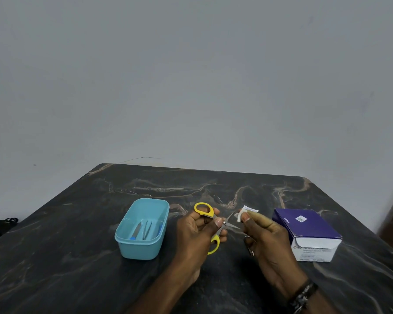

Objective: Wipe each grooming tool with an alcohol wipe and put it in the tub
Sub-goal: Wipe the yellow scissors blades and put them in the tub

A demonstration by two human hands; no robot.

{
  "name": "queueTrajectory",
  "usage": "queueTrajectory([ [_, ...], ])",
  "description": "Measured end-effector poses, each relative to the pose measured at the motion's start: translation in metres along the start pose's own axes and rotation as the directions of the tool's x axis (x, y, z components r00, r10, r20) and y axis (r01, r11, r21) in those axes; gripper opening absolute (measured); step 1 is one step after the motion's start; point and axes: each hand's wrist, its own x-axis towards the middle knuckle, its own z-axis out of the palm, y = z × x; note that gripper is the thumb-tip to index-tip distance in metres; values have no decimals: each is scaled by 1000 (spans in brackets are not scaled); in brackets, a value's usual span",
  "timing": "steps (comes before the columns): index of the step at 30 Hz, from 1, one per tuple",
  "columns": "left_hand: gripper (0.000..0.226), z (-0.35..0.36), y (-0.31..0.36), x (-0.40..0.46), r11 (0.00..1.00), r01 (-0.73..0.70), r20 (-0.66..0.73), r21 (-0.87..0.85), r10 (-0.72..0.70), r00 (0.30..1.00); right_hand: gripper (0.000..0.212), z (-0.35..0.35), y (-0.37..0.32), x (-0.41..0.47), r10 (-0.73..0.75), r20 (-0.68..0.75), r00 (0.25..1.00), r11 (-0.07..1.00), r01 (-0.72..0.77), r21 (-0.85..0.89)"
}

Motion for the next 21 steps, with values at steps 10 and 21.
queueTrajectory([
  [10, 11, 1, -2, 0, 1000, -9, -2, 1, 9, 1000, 16, 5, 3, -2, 80, 85, 993, 997, -80, -2],
  [21, 10, 2, -5, -2, 997, -17, 19, 70, 16, 1000, 13, 5, 8, -4, 6, 107, 994, 986, 12, -167],
])
